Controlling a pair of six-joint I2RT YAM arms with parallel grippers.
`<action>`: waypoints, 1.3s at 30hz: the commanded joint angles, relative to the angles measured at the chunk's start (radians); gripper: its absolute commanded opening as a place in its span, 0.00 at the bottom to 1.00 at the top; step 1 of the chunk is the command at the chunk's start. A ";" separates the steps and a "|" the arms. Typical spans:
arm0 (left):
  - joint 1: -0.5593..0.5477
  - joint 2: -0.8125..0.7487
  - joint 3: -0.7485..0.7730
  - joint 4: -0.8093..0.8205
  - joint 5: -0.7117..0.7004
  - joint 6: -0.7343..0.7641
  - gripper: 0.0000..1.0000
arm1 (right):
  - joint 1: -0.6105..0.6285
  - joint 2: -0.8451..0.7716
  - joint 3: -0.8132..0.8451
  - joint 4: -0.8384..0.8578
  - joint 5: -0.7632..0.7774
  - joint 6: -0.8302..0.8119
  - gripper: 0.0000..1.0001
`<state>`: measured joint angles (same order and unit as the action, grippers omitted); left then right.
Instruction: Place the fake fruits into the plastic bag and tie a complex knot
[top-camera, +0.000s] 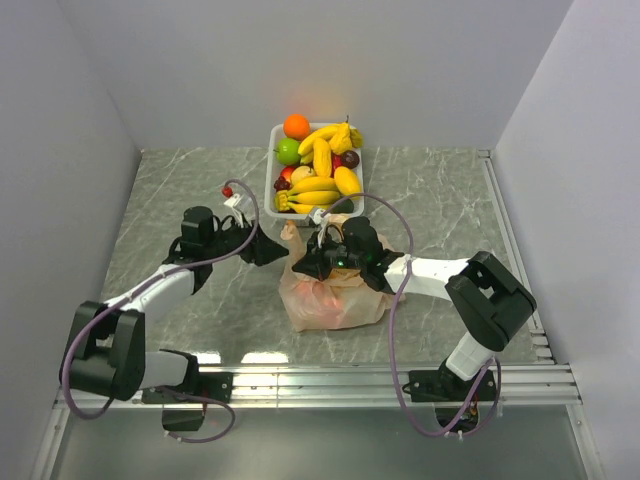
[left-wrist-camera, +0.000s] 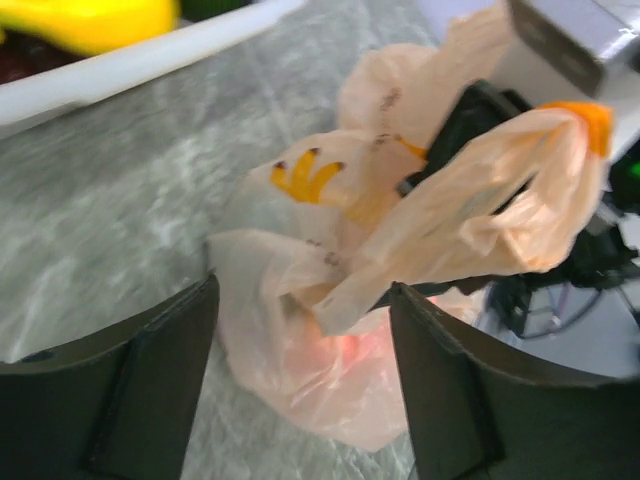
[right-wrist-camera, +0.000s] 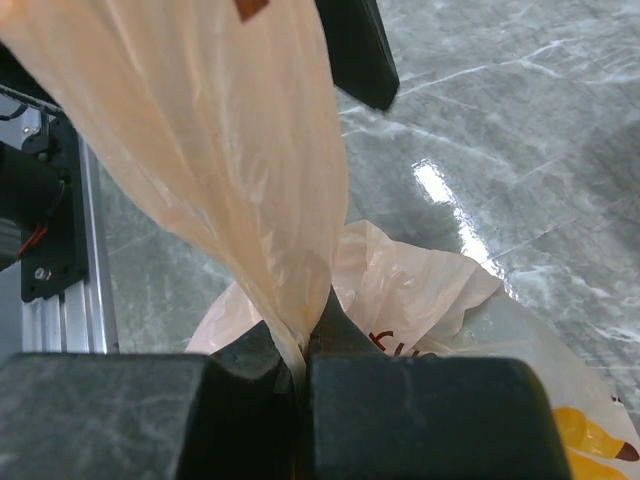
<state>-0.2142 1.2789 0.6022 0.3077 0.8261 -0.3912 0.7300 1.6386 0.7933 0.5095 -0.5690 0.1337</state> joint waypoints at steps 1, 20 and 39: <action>-0.025 0.037 0.010 0.247 0.157 -0.046 0.72 | -0.007 -0.022 0.035 0.040 -0.022 0.007 0.00; -0.047 0.135 -0.012 0.399 0.222 -0.055 0.70 | -0.037 -0.037 0.032 0.087 -0.091 0.053 0.00; -0.119 0.209 0.041 0.475 0.239 -0.113 0.00 | -0.024 -0.085 0.024 0.020 -0.130 -0.023 0.16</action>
<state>-0.3122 1.4796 0.5941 0.7570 1.0756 -0.5175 0.6884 1.6020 0.7898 0.5194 -0.6498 0.1390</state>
